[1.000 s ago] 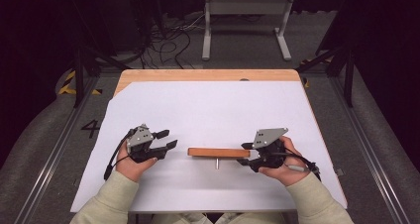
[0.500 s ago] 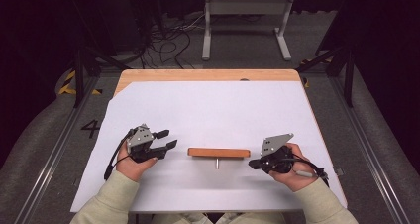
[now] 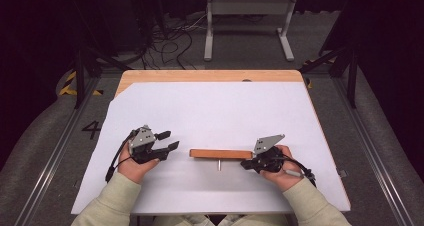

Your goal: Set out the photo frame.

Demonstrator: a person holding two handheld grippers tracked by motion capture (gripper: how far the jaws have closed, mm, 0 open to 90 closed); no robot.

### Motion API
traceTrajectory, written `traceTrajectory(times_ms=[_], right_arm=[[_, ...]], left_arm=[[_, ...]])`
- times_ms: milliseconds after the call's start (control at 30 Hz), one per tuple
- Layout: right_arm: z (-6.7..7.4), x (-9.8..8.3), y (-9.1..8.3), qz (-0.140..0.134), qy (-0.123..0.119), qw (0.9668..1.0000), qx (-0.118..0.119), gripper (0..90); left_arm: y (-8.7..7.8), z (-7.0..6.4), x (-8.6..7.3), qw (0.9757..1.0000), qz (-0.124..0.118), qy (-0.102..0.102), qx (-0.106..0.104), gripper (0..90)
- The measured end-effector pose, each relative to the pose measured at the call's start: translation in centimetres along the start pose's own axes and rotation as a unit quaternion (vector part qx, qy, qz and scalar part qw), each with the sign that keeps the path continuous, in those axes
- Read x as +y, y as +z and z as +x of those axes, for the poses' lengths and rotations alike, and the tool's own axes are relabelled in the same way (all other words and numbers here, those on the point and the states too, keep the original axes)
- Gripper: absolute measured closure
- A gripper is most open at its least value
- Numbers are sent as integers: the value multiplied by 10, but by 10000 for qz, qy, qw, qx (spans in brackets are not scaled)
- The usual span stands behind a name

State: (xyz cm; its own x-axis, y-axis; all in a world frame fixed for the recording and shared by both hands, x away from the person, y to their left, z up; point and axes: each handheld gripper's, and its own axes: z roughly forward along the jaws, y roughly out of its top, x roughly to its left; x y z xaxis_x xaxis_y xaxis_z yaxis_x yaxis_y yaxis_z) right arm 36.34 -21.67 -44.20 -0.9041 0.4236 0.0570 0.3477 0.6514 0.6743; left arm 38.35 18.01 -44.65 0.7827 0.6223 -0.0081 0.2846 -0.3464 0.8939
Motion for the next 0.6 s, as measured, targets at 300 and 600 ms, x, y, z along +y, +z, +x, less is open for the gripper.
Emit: traceTrajectory(times_ms=[300,600], right_arm=[[-19,7,2,-47,321,9990,-309,900],[-45,16,12,-216,618,9969,-433,900]], left_arm=[[-1,-2,0,10000,1,7,-3,478],[4,-8,-1,9999,82,96,-98,480]])
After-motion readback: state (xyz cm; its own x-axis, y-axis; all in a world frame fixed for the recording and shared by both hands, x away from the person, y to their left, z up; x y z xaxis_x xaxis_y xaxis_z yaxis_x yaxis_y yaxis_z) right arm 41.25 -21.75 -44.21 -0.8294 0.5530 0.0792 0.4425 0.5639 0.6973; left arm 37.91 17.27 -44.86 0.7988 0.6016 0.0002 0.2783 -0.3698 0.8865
